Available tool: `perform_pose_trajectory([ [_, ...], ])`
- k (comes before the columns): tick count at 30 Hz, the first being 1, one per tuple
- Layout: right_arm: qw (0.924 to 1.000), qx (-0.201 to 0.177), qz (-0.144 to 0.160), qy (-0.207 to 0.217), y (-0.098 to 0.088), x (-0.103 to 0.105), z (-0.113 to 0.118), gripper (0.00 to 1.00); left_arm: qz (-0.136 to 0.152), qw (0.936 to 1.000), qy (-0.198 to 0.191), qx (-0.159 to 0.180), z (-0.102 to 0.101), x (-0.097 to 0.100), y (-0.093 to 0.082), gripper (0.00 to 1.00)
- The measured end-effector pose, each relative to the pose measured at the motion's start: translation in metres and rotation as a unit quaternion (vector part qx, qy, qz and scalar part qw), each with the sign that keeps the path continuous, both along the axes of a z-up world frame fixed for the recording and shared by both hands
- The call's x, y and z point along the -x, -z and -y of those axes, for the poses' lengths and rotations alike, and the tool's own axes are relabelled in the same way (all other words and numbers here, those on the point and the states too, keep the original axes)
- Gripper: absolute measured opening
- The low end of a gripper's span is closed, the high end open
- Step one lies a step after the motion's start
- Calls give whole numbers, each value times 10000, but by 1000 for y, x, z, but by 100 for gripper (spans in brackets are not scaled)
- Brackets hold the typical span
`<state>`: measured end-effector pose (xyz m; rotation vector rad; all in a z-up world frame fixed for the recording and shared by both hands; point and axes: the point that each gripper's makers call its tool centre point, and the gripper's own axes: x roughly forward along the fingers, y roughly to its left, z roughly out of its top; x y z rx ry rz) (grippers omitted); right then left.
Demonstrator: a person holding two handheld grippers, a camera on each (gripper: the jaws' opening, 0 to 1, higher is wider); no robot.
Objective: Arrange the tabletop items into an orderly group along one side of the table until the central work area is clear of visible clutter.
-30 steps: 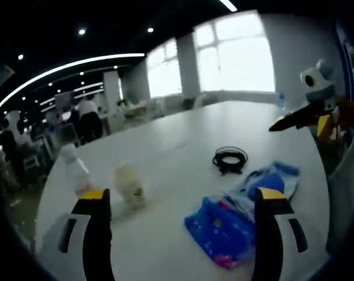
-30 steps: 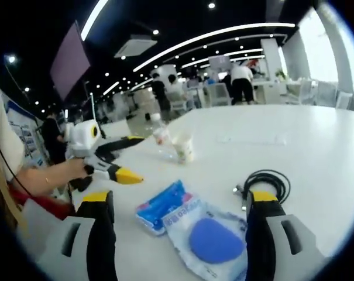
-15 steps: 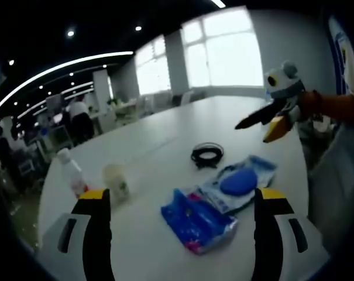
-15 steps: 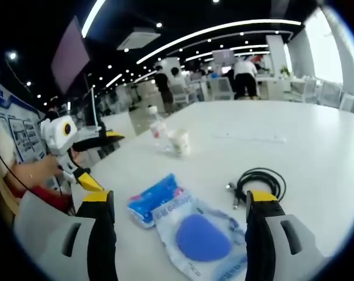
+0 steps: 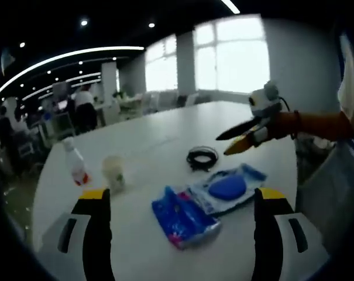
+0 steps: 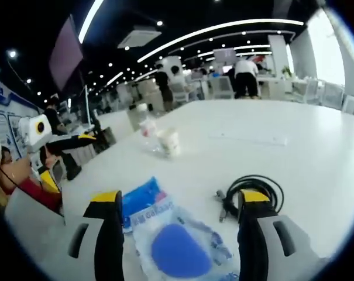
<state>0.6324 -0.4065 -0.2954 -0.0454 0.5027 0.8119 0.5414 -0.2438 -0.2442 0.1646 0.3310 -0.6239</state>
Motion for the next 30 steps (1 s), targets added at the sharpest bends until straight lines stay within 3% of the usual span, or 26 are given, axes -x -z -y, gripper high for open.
perform_pose_trajectory([
  [4, 9998, 202, -2, 25, 16, -14, 2, 70, -58, 10000, -11, -76, 3, 7, 3, 100],
  [8, 9995, 319, -70, 57, 34, -30, 3, 66, -159, 9996, -181, 129, 1, 13, 4, 99],
  [16, 9979, 585, -262, 96, 61, -53, 7, 59, -273, 9986, -436, 141, -11, 16, 6, 99],
  [24, 9934, 1055, -445, 112, 86, -62, 11, 46, -329, 9983, -483, -83, -15, 19, 11, 98],
  [28, 9913, 1127, -655, 201, 95, -62, 14, 36, -103, 9971, -709, -264, -24, 16, 6, 92],
  [30, 9900, 1249, -613, 237, 97, -64, 16, 32, -84, 9967, -758, -262, -25, 16, 5, 93],
])
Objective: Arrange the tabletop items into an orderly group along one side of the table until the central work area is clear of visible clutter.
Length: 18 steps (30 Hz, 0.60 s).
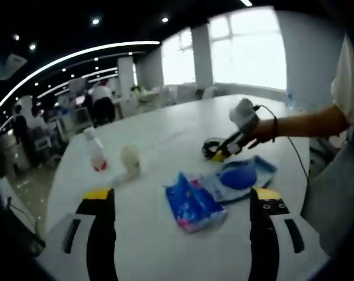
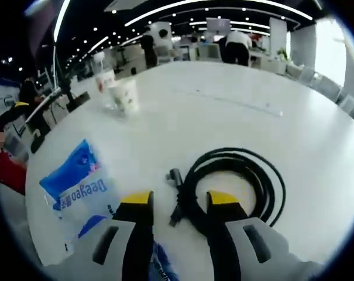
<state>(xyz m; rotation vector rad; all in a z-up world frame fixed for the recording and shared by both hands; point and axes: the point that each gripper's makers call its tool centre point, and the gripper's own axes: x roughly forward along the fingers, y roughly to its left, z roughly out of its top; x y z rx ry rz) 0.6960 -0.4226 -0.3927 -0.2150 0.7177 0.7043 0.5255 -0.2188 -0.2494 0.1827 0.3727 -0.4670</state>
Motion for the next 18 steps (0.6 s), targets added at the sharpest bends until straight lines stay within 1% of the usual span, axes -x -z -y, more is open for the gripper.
perform_pose_trajectory([
  [3, 9999, 23, 19, 98, 0, -5, 2, 25, 34, 10000, -28, 31, -1, 0, -1, 92],
  [5, 9998, 165, 54, 96, 2, -7, 5, 20, -28, 10000, -50, 33, -1, 0, 2, 92],
  [6, 9999, 139, 21, -2, 3, -5, 3, 20, -41, 10000, -50, 25, -2, 0, 3, 92],
  [9, 9998, 188, 46, -37, 4, -7, 2, 19, -36, 10000, -71, 33, -2, 0, 3, 91],
  [12, 9998, 156, -3, -134, 4, -3, -2, 14, -26, 9999, -96, 73, -2, -1, 3, 90],
  [14, 9999, 117, -36, -42, 4, -4, -1, 13, -49, 9999, -132, 86, -4, -1, 3, 89],
  [18, 10000, 9, -4, -65, 3, -4, -2, 11, -43, 9998, -156, 99, -5, -2, 3, 89],
])
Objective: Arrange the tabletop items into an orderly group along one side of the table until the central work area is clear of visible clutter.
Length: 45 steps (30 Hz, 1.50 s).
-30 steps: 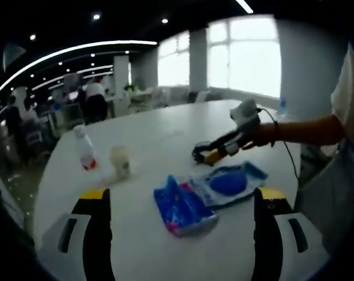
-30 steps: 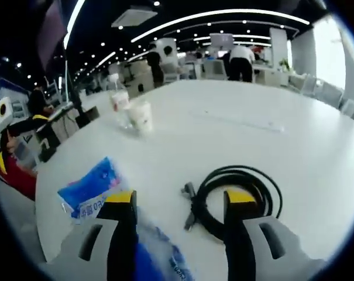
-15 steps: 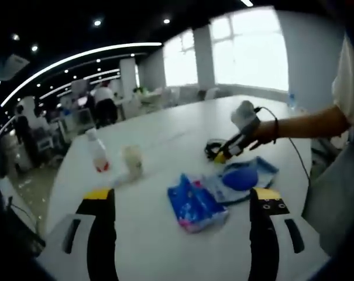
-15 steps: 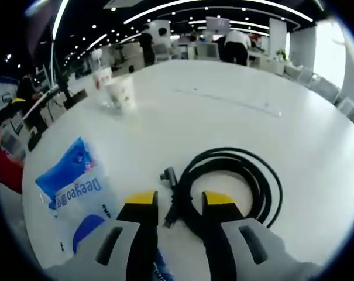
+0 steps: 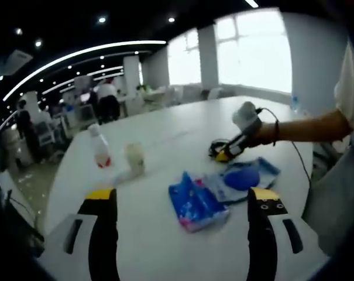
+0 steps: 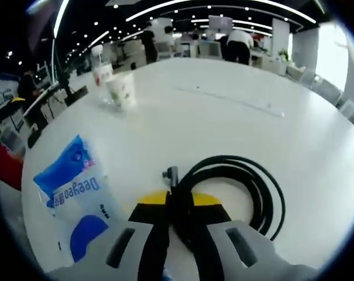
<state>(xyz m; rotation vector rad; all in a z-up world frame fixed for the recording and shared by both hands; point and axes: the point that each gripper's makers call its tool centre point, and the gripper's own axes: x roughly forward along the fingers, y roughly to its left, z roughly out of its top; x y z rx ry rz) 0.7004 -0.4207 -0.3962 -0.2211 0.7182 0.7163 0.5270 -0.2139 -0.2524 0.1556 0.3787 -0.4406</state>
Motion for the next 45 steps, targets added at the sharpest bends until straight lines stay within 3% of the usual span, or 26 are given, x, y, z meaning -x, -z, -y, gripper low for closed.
perform_pose_trajectory([
  [2, 10000, -4, 45, 4, -1, 0, 0, 10, -3, 10000, 6, -18, 0, 0, 0, 89],
  [6, 9969, 434, 573, -308, -9, -2, 0, 9, -14, 10000, -6, -18, -1, 1, 1, 89],
  [12, 9931, 620, 896, -439, -22, 1, -1, 9, -26, 10000, 13, -32, 0, 1, 2, 89],
  [22, 9907, 883, 920, -476, -27, 10, 11, 9, -52, 10000, 51, -47, 1, 1, 4, 88],
  [27, 9900, 1036, 782, -547, -15, 14, 14, 9, -71, 9999, 82, -60, 3, 1, 5, 87],
  [40, 9920, 861, 673, -636, -4, 16, 9, 11, -128, 9998, 87, -104, 2, 2, 9, 86],
  [45, 9951, 635, 682, -331, -4, 10, 9, 13, -137, 9998, 92, -110, 2, 1, 10, 86],
])
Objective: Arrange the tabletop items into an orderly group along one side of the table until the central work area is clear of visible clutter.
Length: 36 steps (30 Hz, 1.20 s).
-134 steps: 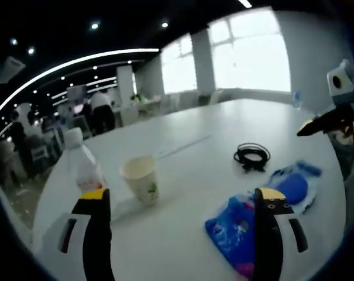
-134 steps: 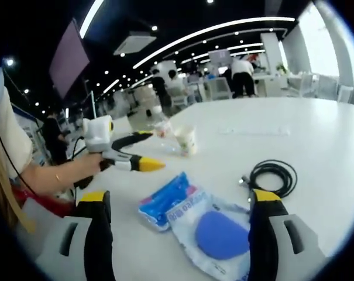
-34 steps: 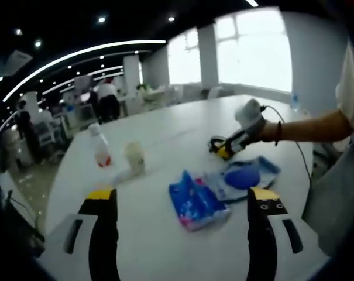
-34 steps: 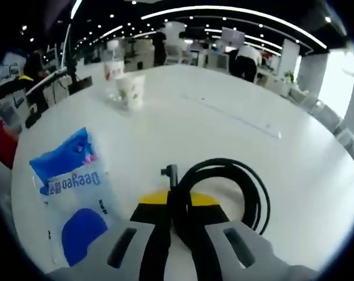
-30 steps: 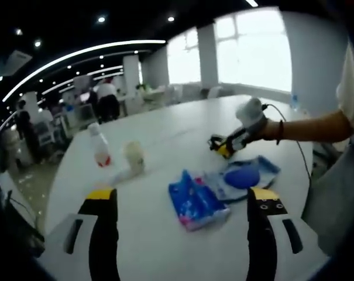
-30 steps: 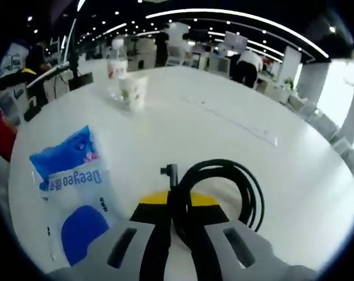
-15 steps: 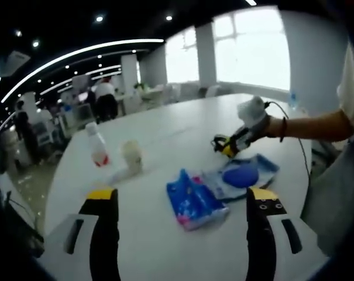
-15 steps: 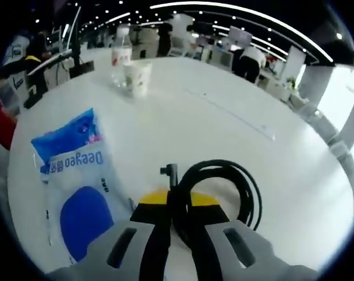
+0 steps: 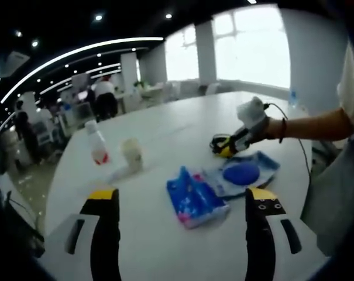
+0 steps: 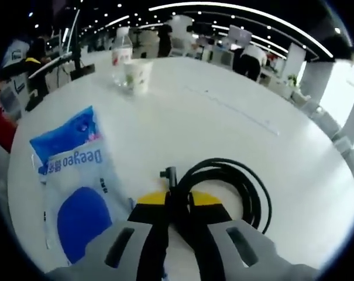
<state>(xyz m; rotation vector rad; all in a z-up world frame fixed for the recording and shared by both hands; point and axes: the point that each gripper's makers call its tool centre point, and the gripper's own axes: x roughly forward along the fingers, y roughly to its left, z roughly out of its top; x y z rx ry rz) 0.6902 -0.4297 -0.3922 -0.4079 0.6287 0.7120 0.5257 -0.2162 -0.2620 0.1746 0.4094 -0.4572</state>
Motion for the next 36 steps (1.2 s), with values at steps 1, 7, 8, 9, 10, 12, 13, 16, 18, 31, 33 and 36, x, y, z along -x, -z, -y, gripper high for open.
perform_pose_trajectory([
  [1, 9998, -126, -61, 150, 0, 0, 0, 13, -8, 10000, 1, -3, 0, 0, 0, 86],
  [7, 9986, -308, -269, 326, 2, 1, 2, 21, -42, 10000, -12, -38, -2, 1, 3, 85],
  [8, 9980, -360, -336, 389, 2, 3, 3, 24, -38, 10000, -13, -31, -2, 1, 3, 85],
  [9, 9976, -406, -364, 433, 2, 3, 3, 27, -34, 10000, -8, -24, -2, 1, 2, 85],
  [10, 9969, -458, -402, 494, 0, 4, 4, 31, -31, 10000, -2, -22, -2, 1, 2, 85],
  [12, 9942, -744, -371, 683, -8, 3, 2, 37, -38, 10000, 15, -27, -1, 1, 2, 86],
  [13, 9935, -853, -254, 713, -14, 1, 1, 41, -36, 10000, 20, -16, -1, 1, 2, 86],
  [16, 9902, -1129, -125, 807, -29, 1, 0, 50, -14, 10000, 31, -18, -1, 0, 1, 89],
  [18, 9874, -1286, -88, 915, -38, 0, 0, 61, 7, 10000, 26, 24, -1, -1, -1, 90],
  [31, 9750, -1865, -180, 1192, -68, 15, 2, 99, -5, 9996, 257, 102, 11, 0, -5, 93],
  [33, 9746, -1892, -170, 1188, -73, 20, 4, 99, 10, 9994, 325, 87, 14, -1, -6, 93],
  [36, 9722, -1962, -206, 1263, -81, 27, 9, 99, 9, 9991, 405, 138, 19, -1, -8, 93],
])
